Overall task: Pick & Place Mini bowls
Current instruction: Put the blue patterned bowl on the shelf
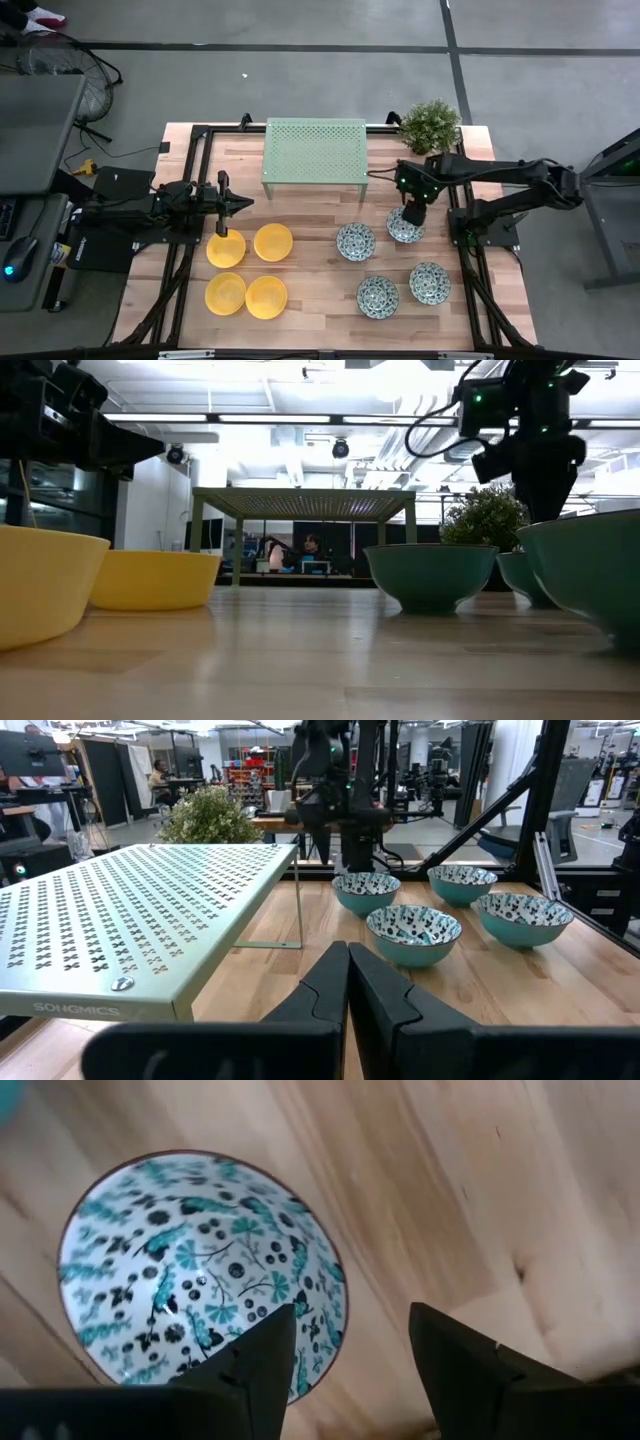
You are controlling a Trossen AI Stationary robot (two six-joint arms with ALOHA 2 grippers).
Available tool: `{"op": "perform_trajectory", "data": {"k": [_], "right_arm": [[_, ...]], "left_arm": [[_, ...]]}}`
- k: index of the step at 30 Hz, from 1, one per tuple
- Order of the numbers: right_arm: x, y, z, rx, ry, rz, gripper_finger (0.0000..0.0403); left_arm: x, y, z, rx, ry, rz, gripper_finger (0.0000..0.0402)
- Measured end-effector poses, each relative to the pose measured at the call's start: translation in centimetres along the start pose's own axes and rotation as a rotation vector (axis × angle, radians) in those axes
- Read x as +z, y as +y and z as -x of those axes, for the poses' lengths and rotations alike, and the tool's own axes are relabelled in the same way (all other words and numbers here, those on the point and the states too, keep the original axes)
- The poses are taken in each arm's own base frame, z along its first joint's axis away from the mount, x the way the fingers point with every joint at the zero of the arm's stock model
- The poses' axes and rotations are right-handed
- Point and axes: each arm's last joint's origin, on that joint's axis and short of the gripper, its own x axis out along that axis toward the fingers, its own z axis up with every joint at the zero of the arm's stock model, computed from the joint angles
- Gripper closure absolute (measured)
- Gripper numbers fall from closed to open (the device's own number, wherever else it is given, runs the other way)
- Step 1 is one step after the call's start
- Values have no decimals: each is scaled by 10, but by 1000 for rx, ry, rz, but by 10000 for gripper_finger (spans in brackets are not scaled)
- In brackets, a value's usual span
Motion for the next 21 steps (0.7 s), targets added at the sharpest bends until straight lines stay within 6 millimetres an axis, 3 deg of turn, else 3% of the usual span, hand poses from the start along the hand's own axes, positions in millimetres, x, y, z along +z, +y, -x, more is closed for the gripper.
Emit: {"op": "perform_trajectory", "data": {"k": [10,21], "right_arm": [[-3,-4,-2,26,69,-256,217],[-8,-4,-2,10,117,-336,226]], "left_arm": [[0,0,0,0,0,0,395],[0,0,0,0,0,0,395]]}}
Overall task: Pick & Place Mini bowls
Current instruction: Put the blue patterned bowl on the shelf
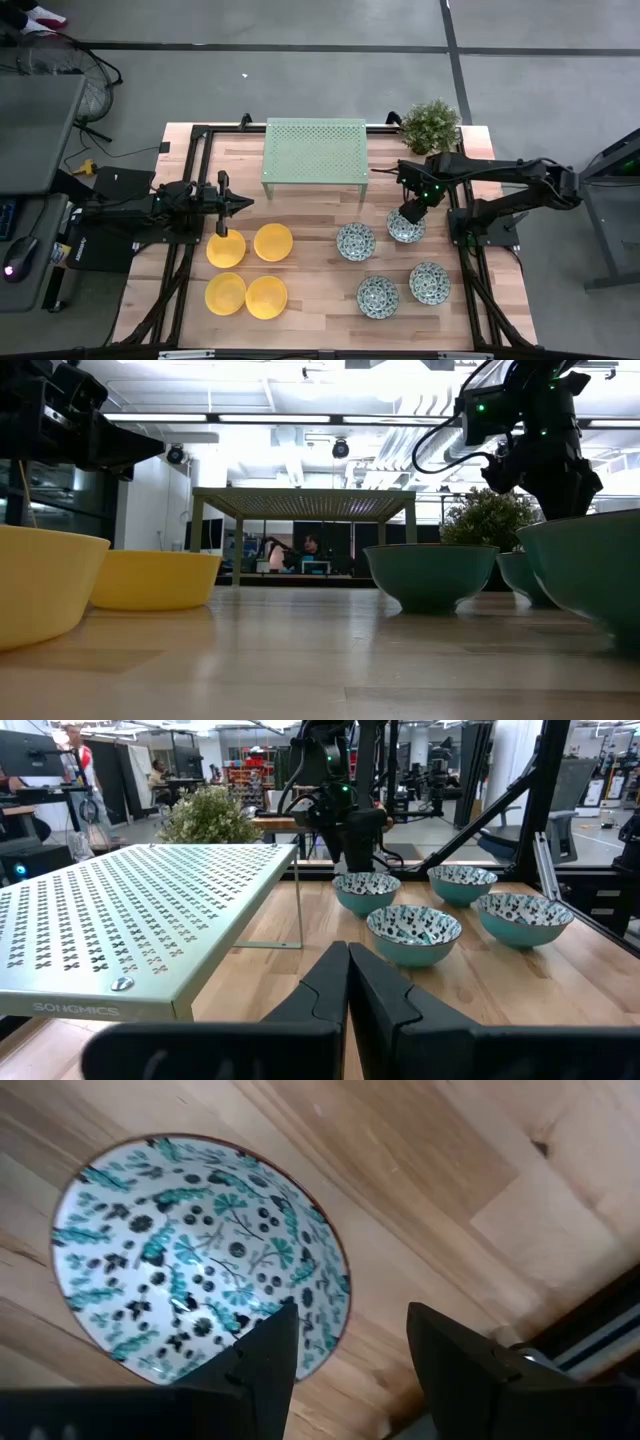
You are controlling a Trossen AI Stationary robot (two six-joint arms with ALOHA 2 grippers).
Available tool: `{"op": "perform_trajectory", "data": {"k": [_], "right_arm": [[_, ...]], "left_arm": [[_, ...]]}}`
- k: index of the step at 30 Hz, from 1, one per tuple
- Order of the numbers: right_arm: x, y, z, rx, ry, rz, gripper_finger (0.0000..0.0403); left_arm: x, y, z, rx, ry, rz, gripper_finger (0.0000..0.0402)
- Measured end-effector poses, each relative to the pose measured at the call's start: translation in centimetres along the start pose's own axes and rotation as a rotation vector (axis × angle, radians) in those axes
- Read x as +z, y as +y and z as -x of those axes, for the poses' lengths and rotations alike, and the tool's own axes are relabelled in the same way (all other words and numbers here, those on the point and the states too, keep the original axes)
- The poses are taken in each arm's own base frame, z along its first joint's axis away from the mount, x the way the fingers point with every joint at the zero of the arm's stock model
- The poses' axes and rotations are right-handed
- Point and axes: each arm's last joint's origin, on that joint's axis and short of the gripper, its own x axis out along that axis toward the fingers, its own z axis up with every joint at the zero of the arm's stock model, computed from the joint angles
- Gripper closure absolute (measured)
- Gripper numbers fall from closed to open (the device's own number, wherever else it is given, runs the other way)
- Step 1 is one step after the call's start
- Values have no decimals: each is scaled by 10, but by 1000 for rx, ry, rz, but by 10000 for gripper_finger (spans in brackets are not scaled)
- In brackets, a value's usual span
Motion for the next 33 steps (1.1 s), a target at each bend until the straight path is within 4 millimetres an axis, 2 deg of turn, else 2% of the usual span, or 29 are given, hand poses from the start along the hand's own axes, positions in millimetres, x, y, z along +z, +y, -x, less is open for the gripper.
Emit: {"op": "perform_trajectory", "data": {"k": [3,8,16,21,33], "right_arm": [[-1,0,-3,4,11,-13,225],[-5,-1,-19,29,31,-44,228],[-4,-2,-21,19,4,-59,242],[-8,-5,-32,22,32,-62,252],[-5,-2,-28,34,4,-52,266]], "left_arm": [[0,0,0,0,0,0,395],[0,0,0,0,0,0,395],[0,0,0,0,0,0,395],[0,0,0,0,0,0,395],[0,0,0,0,0,0,395]]}}
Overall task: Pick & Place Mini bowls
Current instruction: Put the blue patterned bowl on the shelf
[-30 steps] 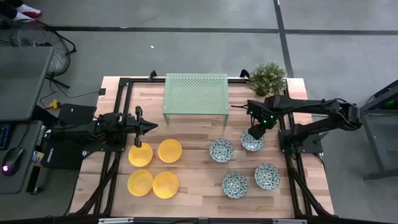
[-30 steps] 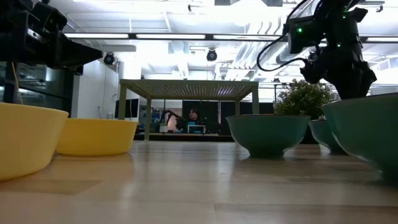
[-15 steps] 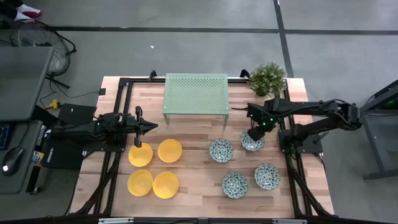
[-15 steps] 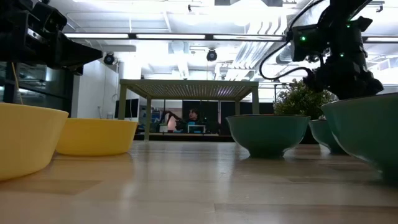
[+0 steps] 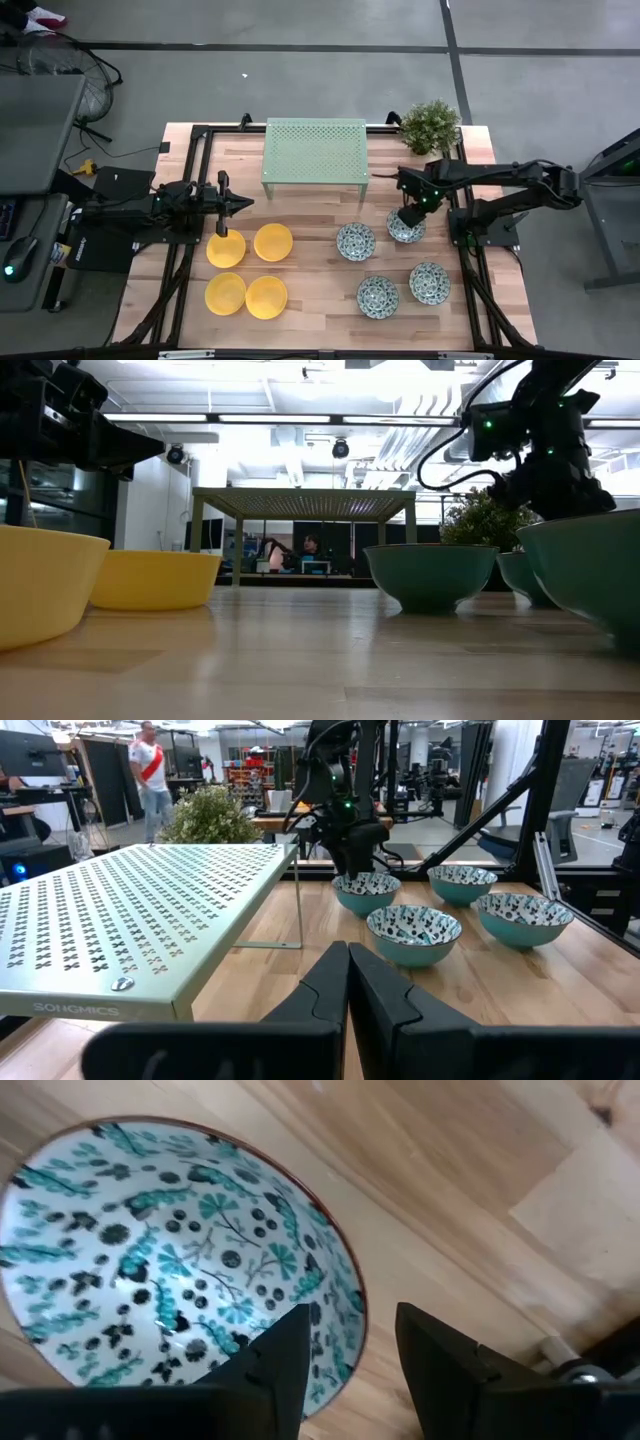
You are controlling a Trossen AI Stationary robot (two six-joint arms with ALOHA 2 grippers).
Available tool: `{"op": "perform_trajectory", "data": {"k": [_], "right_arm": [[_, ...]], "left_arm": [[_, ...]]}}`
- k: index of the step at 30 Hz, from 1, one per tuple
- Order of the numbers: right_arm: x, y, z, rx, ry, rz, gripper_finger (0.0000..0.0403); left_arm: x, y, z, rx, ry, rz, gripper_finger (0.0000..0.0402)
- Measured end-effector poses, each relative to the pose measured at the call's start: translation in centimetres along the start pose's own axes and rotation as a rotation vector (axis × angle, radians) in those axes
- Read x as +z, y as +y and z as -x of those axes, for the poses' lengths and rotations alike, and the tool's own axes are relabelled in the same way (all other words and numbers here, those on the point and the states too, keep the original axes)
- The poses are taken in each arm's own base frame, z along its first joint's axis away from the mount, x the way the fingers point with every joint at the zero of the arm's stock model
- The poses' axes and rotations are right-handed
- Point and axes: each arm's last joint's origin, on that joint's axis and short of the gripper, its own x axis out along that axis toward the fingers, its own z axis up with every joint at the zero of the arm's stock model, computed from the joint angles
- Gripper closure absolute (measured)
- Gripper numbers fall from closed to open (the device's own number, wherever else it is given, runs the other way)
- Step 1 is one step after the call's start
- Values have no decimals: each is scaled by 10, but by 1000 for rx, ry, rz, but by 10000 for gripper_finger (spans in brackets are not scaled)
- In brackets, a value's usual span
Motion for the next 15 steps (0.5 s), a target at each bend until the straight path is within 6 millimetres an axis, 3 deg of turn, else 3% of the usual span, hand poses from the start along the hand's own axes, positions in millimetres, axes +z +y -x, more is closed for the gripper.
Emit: {"op": "perform_trajectory", "data": {"k": [15], "right_arm": [[0,0,0,-15,-12,23,266]], "left_arm": [[0,0,0,0,0,0,395]]}}
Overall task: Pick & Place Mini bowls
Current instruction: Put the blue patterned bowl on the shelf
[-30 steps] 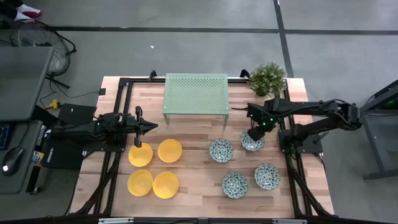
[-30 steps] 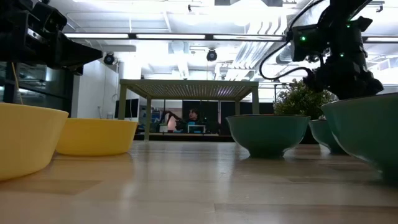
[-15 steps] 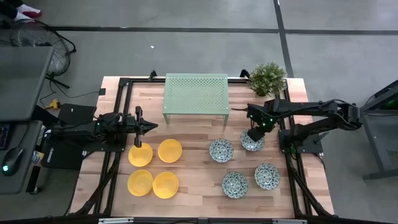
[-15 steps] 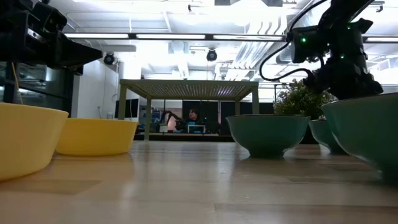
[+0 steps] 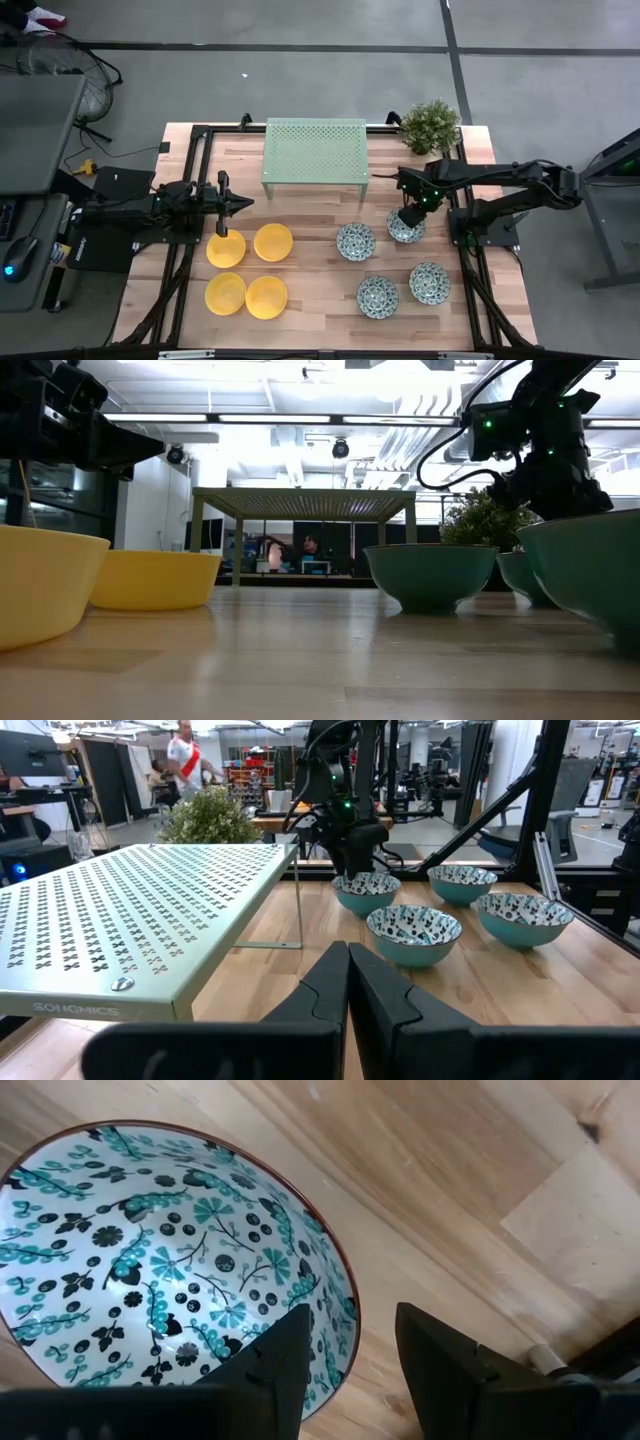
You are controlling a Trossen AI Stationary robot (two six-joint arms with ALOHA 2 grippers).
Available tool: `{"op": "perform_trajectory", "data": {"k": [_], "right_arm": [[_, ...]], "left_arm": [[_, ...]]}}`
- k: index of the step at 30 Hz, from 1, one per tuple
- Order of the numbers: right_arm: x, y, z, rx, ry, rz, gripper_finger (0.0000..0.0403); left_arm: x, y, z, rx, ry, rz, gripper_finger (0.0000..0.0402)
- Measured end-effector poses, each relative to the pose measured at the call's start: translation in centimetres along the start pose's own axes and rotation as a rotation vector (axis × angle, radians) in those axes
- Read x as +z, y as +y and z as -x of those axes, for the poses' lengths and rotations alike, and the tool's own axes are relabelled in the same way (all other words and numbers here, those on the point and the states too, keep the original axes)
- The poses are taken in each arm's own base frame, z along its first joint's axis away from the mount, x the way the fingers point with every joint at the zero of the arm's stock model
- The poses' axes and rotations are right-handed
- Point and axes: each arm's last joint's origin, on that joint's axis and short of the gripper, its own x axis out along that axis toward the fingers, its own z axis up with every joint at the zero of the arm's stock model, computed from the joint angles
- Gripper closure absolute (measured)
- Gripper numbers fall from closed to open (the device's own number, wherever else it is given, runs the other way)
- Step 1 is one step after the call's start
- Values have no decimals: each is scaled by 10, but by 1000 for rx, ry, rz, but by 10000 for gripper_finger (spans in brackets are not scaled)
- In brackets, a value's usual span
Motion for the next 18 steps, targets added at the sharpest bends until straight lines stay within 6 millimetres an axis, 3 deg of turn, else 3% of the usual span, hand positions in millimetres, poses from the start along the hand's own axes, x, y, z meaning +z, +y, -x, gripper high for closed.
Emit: {"op": "perform_trajectory", "data": {"k": [18], "right_arm": [[0,0,0,3,2,-7,268]], "left_arm": [[0,0,0,0,0,0,395]]}}
